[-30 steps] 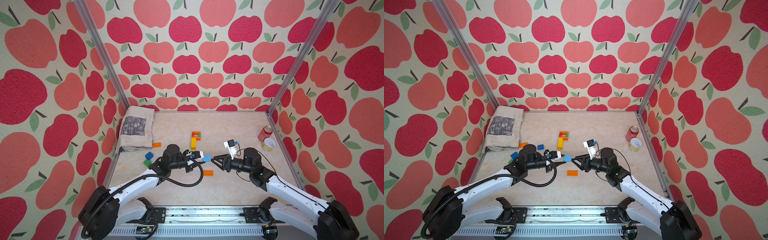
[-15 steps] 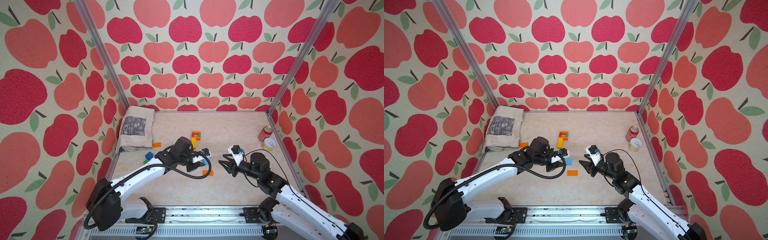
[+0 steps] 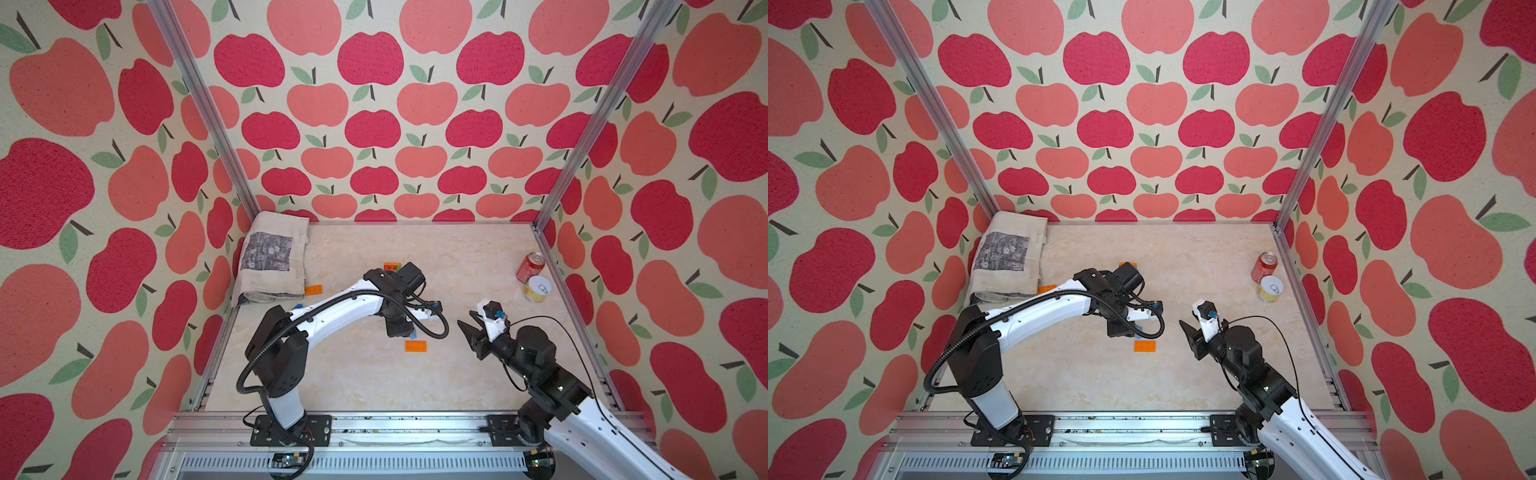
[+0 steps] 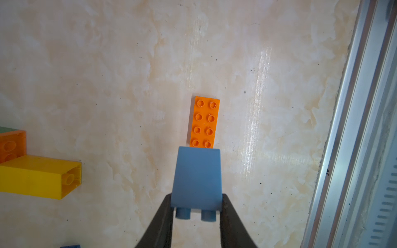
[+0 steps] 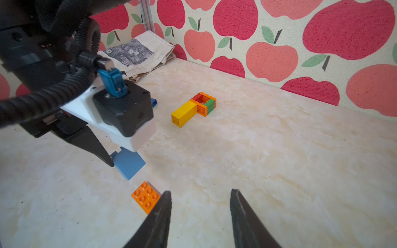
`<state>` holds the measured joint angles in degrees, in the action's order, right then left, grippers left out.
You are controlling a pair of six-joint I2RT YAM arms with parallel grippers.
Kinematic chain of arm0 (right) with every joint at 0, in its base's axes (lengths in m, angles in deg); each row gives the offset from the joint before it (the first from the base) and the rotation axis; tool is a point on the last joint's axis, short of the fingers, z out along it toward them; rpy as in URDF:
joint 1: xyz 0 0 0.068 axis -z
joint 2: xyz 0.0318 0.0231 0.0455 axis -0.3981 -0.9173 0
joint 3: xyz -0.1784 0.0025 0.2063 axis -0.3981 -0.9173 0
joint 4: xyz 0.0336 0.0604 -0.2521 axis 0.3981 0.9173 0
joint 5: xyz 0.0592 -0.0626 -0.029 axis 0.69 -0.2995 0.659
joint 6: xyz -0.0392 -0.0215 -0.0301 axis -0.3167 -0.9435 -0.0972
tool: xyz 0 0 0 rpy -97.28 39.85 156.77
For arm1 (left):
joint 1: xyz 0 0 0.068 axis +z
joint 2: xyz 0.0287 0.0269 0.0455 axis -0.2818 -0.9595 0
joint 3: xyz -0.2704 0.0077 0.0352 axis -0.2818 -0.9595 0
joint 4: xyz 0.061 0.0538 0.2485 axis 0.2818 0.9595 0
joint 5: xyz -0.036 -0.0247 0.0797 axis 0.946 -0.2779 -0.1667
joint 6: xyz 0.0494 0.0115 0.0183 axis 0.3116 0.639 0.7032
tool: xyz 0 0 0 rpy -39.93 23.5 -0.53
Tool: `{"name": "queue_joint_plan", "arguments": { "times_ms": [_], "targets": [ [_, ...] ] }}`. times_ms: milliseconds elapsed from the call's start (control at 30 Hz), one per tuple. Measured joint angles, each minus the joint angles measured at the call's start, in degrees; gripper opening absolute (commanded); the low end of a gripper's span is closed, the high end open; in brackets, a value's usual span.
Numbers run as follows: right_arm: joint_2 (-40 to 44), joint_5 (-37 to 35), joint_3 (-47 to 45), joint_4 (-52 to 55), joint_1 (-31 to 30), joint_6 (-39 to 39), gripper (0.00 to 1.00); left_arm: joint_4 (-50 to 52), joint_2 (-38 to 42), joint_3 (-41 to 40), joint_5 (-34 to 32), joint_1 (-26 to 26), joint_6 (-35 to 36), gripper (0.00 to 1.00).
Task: Assemble the letter p with lego
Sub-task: Assemble the lego brick with the lego brick.
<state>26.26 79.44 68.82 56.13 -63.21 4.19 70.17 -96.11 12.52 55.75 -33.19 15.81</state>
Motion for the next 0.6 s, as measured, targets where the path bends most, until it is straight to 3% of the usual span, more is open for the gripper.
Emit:
{"name": "queue_joint_plan", "arguments": {
  "times_ms": [300,600],
  "targets": [
    [8.0,-5.0,-2.0,1.1,0.0,0.4,0.48,19.3,-17.6,18.6,-5.1,-1.4,2.8,0.23],
    [9.5,-6.5,-2.3,2.1,0.0,1.1,0.48,26.5,-21.9,25.5,-7.8,-4.0,4.7,0.24]
  ]
}}
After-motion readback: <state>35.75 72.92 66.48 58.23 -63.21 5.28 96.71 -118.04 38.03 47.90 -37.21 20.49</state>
